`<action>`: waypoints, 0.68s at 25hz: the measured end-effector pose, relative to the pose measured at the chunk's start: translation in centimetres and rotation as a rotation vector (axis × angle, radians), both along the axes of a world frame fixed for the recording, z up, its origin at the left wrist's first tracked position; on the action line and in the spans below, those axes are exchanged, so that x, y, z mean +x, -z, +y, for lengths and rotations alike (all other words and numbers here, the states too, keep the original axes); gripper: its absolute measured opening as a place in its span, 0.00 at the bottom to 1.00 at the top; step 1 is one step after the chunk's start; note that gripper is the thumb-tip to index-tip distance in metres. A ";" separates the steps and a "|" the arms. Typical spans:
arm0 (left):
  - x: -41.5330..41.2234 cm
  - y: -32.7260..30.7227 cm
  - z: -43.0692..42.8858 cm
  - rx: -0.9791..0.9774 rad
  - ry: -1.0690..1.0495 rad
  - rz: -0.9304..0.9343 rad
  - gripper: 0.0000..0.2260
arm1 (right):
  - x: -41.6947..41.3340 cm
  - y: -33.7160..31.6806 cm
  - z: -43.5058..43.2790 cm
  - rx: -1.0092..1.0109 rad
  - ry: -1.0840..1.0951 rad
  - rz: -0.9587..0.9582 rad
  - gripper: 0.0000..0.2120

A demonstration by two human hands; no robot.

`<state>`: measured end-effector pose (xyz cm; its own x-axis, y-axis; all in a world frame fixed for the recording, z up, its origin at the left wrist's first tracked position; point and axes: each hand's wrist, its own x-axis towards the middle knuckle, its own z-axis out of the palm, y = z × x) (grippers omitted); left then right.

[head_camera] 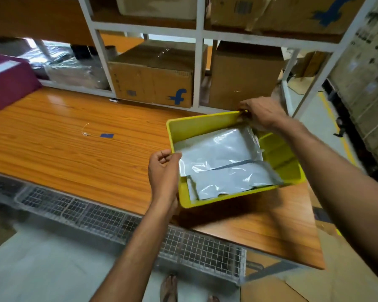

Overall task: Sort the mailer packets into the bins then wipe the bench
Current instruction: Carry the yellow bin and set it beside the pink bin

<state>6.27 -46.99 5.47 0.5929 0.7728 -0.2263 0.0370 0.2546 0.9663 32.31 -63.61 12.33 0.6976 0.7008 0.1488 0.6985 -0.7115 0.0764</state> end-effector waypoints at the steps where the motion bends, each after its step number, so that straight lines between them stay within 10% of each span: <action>1: -0.1 -0.5 0.8 0.032 -0.040 -0.011 0.07 | -0.4 -0.4 -0.9 0.028 0.020 0.017 0.11; 6: -0.7 -0.4 1.9 0.175 -0.260 0.052 0.25 | -4.8 1.2 -4.3 0.324 0.211 0.207 0.14; 17: -2.6 -3.7 0.9 0.297 0.105 -0.147 0.09 | -14.3 3.1 -6.0 0.904 0.267 0.513 0.21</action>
